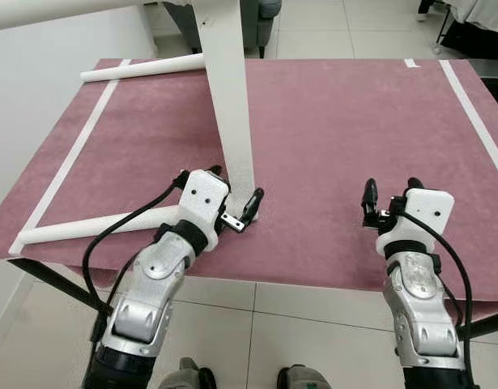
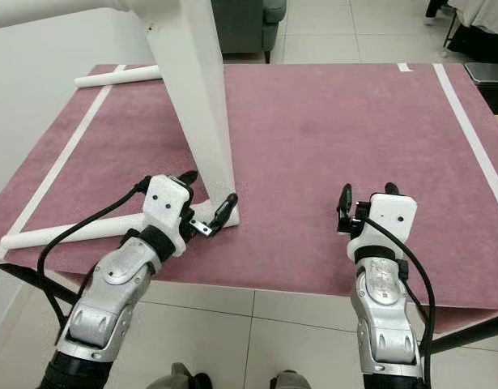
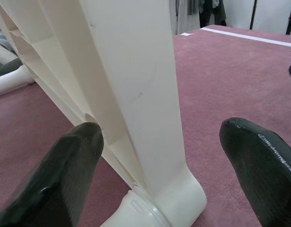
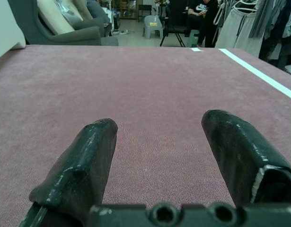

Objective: Building children table

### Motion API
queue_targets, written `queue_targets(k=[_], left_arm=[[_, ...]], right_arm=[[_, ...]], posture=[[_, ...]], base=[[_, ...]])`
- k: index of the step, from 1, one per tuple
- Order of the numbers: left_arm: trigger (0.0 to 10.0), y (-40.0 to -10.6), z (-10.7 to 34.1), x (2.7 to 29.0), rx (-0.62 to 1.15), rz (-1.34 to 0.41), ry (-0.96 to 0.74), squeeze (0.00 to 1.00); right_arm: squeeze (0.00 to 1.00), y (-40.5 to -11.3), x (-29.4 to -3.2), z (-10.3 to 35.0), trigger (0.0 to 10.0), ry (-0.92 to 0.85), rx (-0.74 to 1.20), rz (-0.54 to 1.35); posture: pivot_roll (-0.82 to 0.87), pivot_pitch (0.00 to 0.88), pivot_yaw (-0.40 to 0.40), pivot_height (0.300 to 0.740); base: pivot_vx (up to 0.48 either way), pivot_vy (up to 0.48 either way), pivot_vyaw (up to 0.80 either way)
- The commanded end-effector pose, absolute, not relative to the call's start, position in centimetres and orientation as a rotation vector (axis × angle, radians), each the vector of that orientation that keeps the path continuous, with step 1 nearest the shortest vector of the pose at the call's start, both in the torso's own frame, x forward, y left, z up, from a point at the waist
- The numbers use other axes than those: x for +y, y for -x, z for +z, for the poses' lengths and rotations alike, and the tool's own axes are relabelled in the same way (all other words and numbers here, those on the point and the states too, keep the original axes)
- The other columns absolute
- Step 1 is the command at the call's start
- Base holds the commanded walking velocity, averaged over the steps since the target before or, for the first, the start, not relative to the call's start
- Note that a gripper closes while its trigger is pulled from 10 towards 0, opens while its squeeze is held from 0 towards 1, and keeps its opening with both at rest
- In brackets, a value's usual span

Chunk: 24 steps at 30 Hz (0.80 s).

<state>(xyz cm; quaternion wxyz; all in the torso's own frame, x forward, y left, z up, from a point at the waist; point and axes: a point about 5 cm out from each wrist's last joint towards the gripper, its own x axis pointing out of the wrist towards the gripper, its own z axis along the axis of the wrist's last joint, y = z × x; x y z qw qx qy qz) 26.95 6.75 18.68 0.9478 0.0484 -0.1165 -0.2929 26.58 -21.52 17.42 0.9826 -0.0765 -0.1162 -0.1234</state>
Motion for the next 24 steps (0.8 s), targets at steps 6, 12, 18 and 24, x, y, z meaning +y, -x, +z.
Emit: queue_targets(k=[6,12,18,24], left_arm=[[10.0,-28.7,19.7,5.4,-0.270,-0.657,-0.122,0.00],[8.7,-29.4,20.0,4.8,-0.272,-0.674,-0.123,0.00],[0.0,-29.4,20.2,4.7,-0.276,-0.688,-0.114,0.00],[0.0,-29.2,20.3,4.9,-0.282,-0.686,-0.109,0.00]], right_arm=[[0.00,-27.2,-20.8,17.5,10.0,0.143,-0.244,-0.224],[0.00,-27.0,-21.1,17.5,10.0,0.148,-0.246,-0.235],[0.00,-26.8,-21.2,17.5,10.0,0.151,-0.248,-0.241],[0.00,-26.8,-21.2,17.5,10.0,0.153,-0.246,-0.241]], posture=[[-0.11,0.092,0.099,0.740],[-0.14,0.091,0.107,0.740],[-0.14,0.096,0.111,0.740],[-0.14,0.099,0.108,0.740]], base=[[0.000,0.000,0.00],[0.000,0.000,0.00],[0.000,0.000,0.00],[0.000,0.000,0.00]])
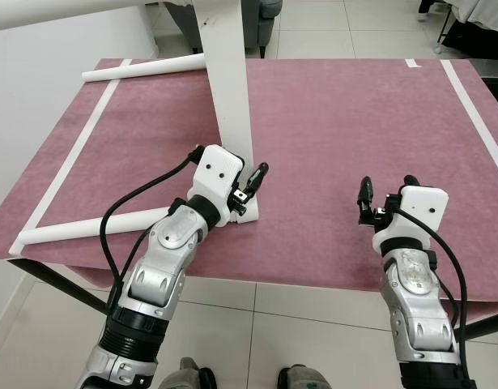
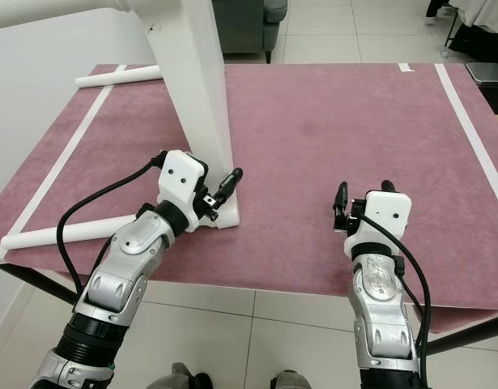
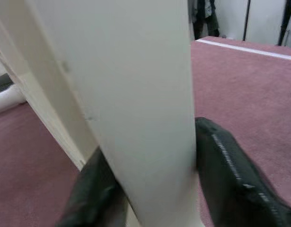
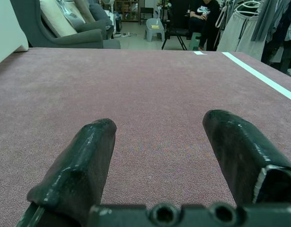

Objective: Building children table

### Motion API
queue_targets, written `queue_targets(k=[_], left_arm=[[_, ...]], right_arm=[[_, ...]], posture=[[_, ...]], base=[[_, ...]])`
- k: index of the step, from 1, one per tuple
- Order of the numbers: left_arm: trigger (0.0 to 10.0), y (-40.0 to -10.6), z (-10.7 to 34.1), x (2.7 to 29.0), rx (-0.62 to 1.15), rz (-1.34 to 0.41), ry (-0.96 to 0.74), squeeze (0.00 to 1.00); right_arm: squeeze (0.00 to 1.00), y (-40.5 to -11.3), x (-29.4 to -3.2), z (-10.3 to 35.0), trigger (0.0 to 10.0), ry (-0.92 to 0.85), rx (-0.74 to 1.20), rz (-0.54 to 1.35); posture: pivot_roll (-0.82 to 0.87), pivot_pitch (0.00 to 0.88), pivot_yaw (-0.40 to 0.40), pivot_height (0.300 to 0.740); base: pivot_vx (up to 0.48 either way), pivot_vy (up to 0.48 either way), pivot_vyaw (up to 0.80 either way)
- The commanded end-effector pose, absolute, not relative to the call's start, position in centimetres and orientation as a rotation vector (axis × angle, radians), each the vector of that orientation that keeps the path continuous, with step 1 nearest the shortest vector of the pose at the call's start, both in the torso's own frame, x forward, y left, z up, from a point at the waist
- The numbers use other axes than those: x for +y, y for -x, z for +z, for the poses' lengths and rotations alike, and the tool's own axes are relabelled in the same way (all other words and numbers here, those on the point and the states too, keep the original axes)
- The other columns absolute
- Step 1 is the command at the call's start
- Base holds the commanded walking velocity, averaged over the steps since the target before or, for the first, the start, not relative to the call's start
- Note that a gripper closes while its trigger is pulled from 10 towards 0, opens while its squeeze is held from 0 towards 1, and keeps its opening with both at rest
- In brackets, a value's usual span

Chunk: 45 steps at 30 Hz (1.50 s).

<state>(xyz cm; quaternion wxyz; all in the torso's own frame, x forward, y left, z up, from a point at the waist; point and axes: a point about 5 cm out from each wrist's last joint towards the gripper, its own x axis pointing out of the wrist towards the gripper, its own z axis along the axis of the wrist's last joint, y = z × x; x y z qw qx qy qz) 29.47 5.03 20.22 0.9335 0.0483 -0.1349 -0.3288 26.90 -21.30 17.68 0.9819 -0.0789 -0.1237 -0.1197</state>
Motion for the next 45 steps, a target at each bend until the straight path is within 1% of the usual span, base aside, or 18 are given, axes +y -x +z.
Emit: queue_targets(k=[1,8,9,10,21,23,24,27,29,30,32,33,38,40,42,45], left_arm=[[0.0,-29.2,20.3,4.9,-0.283,-0.684,-0.107,0.00],[0.0,-29.4,20.3,5.0,-0.287,-0.670,-0.103,0.00],[9.5,-29.4,20.3,5.0,-0.287,-0.674,-0.106,0.00],[10.0,-29.4,20.4,4.9,-0.288,-0.677,-0.104,0.00],[10.0,-29.2,21.3,4.2,-0.339,-0.718,-0.064,0.00],[10.0,-28.8,22.0,3.5,-0.364,-0.798,0.010,0.00],[10.0,-28.8,22.0,3.5,-0.364,-0.798,0.010,0.00],[10.0,-27.9,22.6,2.7,-0.376,-0.928,0.110,0.00],[10.0,-27.6,22.6,2.5,-0.365,-0.998,0.138,0.00],[10.0,-27.6,22.6,2.5,-0.365,-0.998,0.138,0.00],[10.0,-27.1,22.3,2.3,-0.339,-1.103,0.165,0.00],[10.0,-27.1,22.3,2.3,-0.339,-1.103,0.165,0.00],[10.0,-26.7,21.7,1.8,-0.307,-1.289,0.111,0.00],[10.0,-26.7,21.6,1.7,-0.304,-1.310,0.102,0.00],[10.0,-26.7,21.8,1.5,-0.299,-1.379,0.086,0.00],[10.0,-26.8,21.9,1.5,-0.299,-1.399,0.083,0.00]], right_arm=[[0.00,-26.8,-21.2,17.5,10.0,0.153,-0.246,-0.240],[0.00,-26.9,-21.1,17.5,10.0,0.152,-0.248,-0.234],[0.00,-26.9,-21.1,17.5,10.0,0.152,-0.248,-0.233],[0.00,-26.9,-21.0,17.5,10.0,0.152,-0.248,-0.232],[0.00,-26.8,-21.2,17.6,10.0,0.155,-0.250,-0.240],[0.00,-26.9,-21.1,17.6,10.0,0.158,-0.252,-0.237],[0.00,-26.9,-21.1,17.6,10.0,0.158,-0.252,-0.237],[0.00,-26.9,-21.0,17.6,10.0,0.159,-0.254,-0.234],[0.00,-26.9,-21.0,17.7,10.0,0.160,-0.255,-0.234],[0.00,-26.9,-21.0,17.7,10.0,0.160,-0.255,-0.234],[0.00,-27.0,-21.1,17.7,10.0,0.161,-0.255,-0.234],[0.00,-27.0,-21.1,17.7,10.0,0.161,-0.255,-0.234],[0.00,-27.1,-21.0,17.8,10.0,0.163,-0.258,-0.232],[0.00,-27.1,-21.0,17.8,10.0,0.164,-0.258,-0.232],[0.00,-27.1,-21.0,17.9,10.0,0.164,-0.260,-0.233],[0.00,-27.1,-21.0,17.9,10.0,0.164,-0.261,-0.234]], posture=[[-0.14,0.099,0.108,0.740],[-0.13,0.100,0.104,0.740],[-0.13,0.101,0.103,0.740],[-0.13,0.102,0.104,0.740],[-0.14,0.104,0.107,0.740],[-0.14,0.104,0.106,0.740],[-0.14,0.104,0.106,0.740],[-0.15,0.105,0.105,0.740],[-0.15,0.105,0.104,0.740],[-0.15,0.105,0.104,0.740],[-0.15,0.105,0.103,0.740],[-0.15,0.105,0.103,0.740],[-0.16,0.107,0.103,0.740],[-0.16,0.108,0.103,0.740],[-0.16,0.110,0.106,0.740],[-0.17,0.110,0.108,0.740]], base=[[0.000,0.000,0.00],[0.000,0.000,0.00],[0.000,0.000,0.00],[0.000,0.000,0.00],[0.000,0.000,0.00],[0.000,0.000,0.00],[0.000,0.000,0.00],[0.000,0.000,0.00],[0.000,0.000,0.00],[0.000,0.000,0.00],[0.000,0.000,0.00],[0.000,0.000,0.00],[0.000,0.000,0.00],[0.000,0.000,0.00],[0.000,0.000,0.00],[0.000,0.000,0.00]])
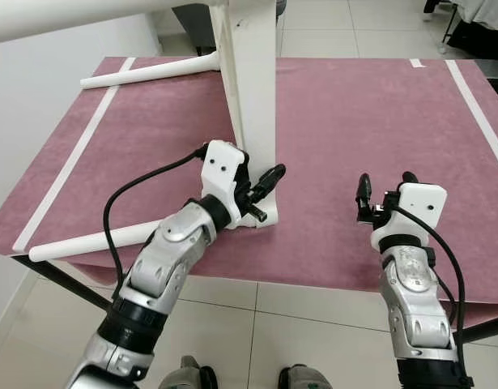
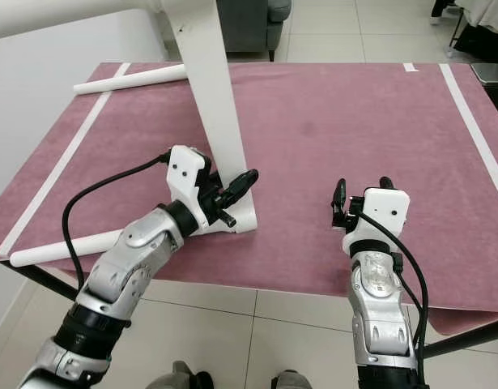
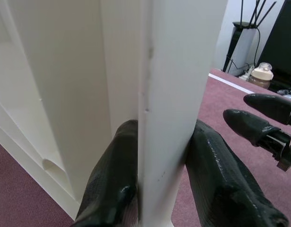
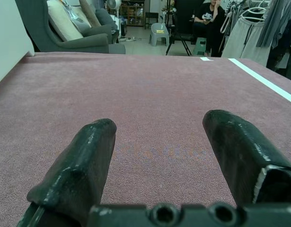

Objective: Building children table

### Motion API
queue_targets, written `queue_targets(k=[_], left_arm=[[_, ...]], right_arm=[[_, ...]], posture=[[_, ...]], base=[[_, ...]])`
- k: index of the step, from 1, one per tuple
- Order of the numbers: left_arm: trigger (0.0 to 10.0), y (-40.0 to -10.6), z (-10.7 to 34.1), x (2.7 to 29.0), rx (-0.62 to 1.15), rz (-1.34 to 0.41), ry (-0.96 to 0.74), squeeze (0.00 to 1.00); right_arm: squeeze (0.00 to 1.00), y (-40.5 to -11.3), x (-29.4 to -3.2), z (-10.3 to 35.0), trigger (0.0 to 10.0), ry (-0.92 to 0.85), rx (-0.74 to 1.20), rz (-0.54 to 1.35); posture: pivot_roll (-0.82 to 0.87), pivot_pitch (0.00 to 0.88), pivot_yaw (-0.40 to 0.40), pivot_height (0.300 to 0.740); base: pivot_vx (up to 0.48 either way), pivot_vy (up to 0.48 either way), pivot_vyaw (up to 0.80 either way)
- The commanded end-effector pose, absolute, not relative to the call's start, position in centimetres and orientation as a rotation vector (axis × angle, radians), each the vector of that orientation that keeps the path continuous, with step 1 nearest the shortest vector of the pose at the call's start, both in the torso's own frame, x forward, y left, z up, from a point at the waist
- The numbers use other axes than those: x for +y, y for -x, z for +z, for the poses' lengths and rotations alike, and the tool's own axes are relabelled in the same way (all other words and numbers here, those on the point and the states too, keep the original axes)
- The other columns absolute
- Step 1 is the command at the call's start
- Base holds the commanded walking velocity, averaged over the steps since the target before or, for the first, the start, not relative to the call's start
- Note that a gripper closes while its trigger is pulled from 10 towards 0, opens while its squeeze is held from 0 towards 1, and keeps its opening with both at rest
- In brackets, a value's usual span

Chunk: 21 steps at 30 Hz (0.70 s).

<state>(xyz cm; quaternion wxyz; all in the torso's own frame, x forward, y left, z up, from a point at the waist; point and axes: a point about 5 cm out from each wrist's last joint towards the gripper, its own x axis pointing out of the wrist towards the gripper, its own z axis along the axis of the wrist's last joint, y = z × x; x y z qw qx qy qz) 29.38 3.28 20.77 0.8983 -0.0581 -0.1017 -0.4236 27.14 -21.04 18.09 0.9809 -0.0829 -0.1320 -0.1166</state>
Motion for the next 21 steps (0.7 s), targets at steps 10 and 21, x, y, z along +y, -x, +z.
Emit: queue_targets(k=[10,21], left_arm=[[10.0,-26.8,22.9,0.1,-0.300,-1.600,0.104,0.00],[10.0,-26.3,22.8,-1.3,-0.286,-1.733,0.064,0.00]], right_arm=[[0.00,-26.7,-21.1,18.0,10.0,0.166,-0.264,-0.249],[0.00,-26.7,-21.1,17.9,10.0,0.169,-0.261,-0.250]], posture=[[-0.19,0.119,0.118,0.740],[-0.20,0.127,0.123,0.740]], base=[[0.000,0.000,0.00],[0.000,0.000,0.00]])
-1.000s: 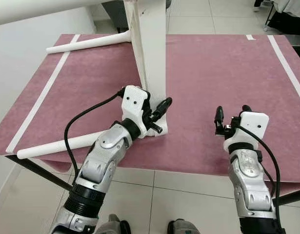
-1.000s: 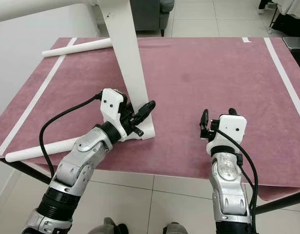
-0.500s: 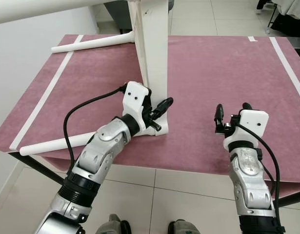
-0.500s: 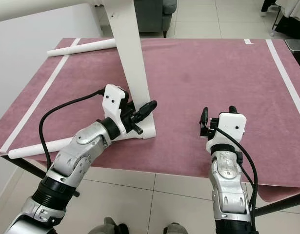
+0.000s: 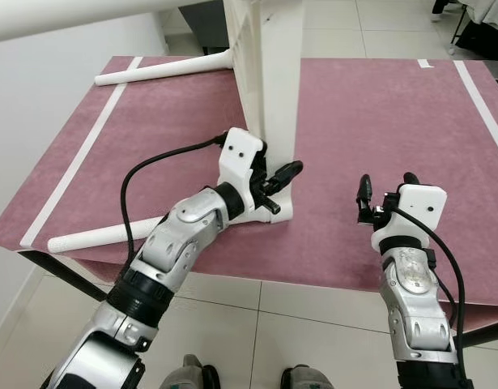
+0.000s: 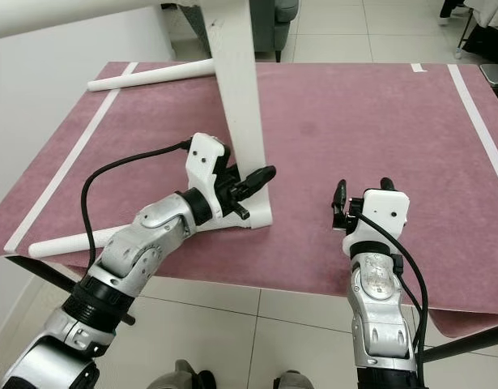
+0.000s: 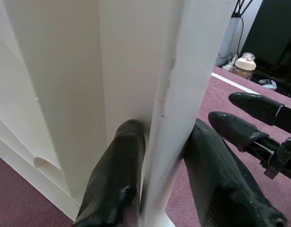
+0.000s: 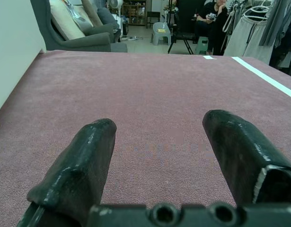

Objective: Building children table

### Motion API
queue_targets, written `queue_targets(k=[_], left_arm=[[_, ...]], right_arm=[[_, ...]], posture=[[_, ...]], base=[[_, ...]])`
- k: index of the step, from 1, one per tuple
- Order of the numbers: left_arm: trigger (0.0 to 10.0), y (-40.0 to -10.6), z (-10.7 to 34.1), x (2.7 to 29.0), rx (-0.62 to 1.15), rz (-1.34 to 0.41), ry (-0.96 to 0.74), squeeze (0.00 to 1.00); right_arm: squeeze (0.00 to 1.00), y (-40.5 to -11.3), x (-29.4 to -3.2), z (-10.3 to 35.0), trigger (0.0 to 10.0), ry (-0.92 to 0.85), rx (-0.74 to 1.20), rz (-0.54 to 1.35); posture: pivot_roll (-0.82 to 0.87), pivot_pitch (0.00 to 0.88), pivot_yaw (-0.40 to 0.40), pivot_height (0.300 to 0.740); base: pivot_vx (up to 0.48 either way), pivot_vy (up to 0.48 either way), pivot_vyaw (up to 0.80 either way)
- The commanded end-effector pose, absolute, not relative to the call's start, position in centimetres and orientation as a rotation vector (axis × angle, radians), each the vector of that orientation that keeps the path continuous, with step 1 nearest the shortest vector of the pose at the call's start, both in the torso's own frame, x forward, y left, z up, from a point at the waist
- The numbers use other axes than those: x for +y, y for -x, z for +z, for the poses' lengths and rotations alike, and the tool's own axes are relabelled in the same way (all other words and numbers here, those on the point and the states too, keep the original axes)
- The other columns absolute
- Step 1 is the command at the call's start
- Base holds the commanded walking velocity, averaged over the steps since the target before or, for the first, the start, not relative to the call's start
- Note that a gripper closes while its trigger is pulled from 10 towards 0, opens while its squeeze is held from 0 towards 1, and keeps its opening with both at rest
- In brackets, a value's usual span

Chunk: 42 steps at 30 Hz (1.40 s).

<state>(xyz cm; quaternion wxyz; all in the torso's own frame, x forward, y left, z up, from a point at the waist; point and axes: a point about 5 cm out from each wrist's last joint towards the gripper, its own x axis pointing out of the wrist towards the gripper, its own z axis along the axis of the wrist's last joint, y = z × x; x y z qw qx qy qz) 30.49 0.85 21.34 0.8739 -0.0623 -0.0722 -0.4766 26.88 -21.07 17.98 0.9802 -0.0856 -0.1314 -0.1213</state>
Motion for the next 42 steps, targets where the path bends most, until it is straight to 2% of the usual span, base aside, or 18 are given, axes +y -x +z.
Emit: queue_targets(k=[1,10,19,25,34,38,42], left_arm=[[10.0,-26.2,22.8,-1.6,-0.283,-1.762,0.057,0.00],[10.0,-24.6,22.8,-3.2,-0.258,-2.016,0.017,0.00],[10.0,-23.9,22.6,-3.4,-0.242,-2.107,0.002,0.00],[10.0,-22.5,23.2,-3.7,-0.246,-2.227,0.078,0.00],[10.0,-21.5,24.9,-4.2,-0.305,-2.315,0.151,0.00],[10.0,-21.1,25.3,-4.5,-0.322,-2.355,0.144,0.00],[10.0,-20.3,25.3,-4.4,-0.297,-2.470,0.112,0.00]], right_arm=[[0.00,-26.7,-21.0,17.9,10.0,0.169,-0.261,-0.249],[0.00,-25.7,-22.0,18.0,10.0,0.186,-0.263,-0.305],[0.00,-25.2,-22.6,18.0,10.0,0.194,-0.262,-0.332],[0.00,-25.2,-22.6,18.1,10.0,0.196,-0.262,-0.336],[0.00,-25.4,-22.5,18.2,10.0,0.198,-0.263,-0.329],[0.00,-25.4,-22.5,18.2,10.0,0.200,-0.263,-0.330],[0.00,-25.2,-22.6,18.2,10.0,0.200,-0.262,-0.340]], posture=[[-0.21,0.130,0.127,0.740],[-0.26,0.150,0.161,0.740],[-0.26,0.156,0.168,0.740],[-0.26,0.156,0.162,0.740],[-0.27,0.156,0.159,0.740],[-0.28,0.155,0.162,0.740],[-0.28,0.155,0.171,0.740]], base=[[0.000,0.000,0.00],[0.000,0.000,0.00],[0.000,0.000,0.00],[0.000,0.000,0.00],[0.000,0.000,0.00],[0.000,0.000,0.00],[0.000,0.000,0.00]])
